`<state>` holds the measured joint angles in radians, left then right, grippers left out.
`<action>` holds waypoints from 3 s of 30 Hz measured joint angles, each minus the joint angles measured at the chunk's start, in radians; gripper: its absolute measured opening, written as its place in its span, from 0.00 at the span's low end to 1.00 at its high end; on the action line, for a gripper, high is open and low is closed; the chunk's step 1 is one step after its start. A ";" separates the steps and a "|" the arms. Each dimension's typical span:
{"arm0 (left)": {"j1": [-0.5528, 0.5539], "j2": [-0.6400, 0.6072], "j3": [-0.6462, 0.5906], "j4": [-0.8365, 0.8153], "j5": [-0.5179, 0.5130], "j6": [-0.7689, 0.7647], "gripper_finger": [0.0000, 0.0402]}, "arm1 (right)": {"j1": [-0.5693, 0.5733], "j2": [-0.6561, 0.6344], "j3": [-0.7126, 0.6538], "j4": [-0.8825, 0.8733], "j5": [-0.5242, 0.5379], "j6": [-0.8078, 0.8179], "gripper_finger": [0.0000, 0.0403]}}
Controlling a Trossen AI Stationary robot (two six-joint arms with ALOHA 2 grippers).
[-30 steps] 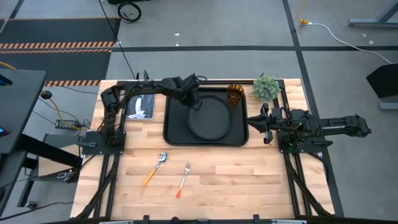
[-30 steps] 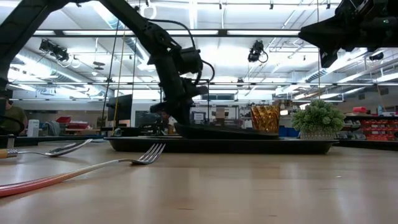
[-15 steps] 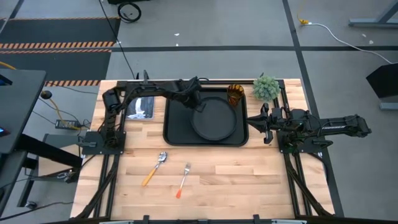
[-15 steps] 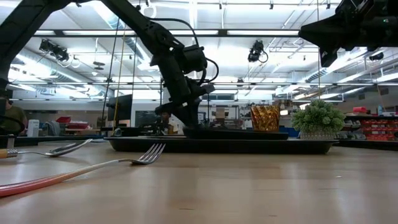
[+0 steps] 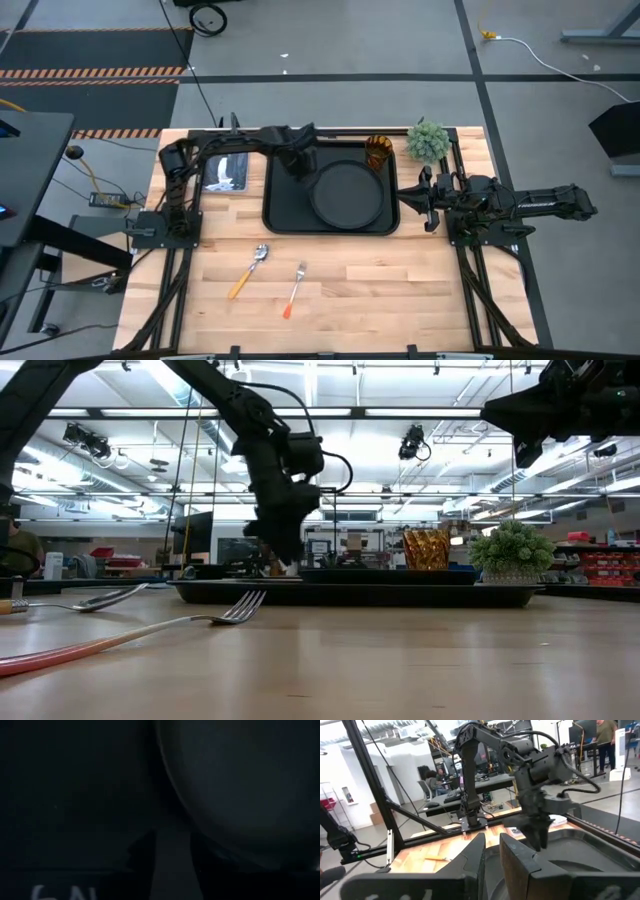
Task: Pick and place plate/cup/fork/spoon on tray
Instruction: Put the black plate on the black tray, then put the orange fork to the left of the black plate
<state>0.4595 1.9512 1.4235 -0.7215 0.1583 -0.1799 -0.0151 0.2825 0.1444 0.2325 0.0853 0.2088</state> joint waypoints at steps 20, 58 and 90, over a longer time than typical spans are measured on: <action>-0.105 -0.009 -0.015 0.037 -0.210 0.514 0.30 | 0.000 0.021 0.000 0.058 -0.053 0.053 0.16; -0.327 0.029 0.134 -0.360 -0.032 0.196 0.30 | 0.001 0.020 0.000 0.066 -0.069 0.022 0.16; -0.957 0.085 0.138 -0.185 -0.502 -1.347 0.30 | 0.001 0.021 0.000 0.050 -0.140 -0.075 0.16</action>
<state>-0.4975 2.0358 1.5612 -0.9063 -0.3437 -1.5265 -0.0143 0.3031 0.1440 0.2824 -0.0547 0.1335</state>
